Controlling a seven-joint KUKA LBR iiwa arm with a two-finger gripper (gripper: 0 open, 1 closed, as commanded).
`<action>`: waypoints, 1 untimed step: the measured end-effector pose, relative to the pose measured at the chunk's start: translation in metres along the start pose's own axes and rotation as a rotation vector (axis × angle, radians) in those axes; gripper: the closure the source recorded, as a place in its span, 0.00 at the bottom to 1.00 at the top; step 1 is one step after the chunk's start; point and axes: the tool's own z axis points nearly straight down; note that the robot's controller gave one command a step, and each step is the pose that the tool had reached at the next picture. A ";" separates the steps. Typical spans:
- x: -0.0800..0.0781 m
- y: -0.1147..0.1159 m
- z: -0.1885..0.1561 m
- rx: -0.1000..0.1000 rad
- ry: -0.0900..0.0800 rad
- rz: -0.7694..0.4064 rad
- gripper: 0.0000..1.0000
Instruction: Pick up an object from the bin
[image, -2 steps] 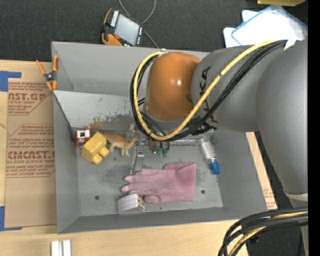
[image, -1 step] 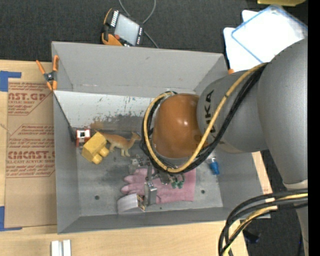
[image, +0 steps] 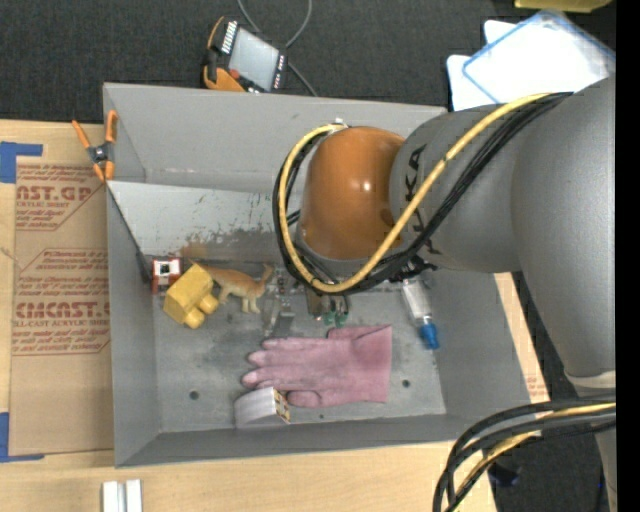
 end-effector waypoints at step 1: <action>0.000 0.000 0.000 0.000 0.000 0.000 1.00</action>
Offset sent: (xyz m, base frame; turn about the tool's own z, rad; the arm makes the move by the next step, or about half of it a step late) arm -0.0137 -0.0096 -0.0197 -0.0956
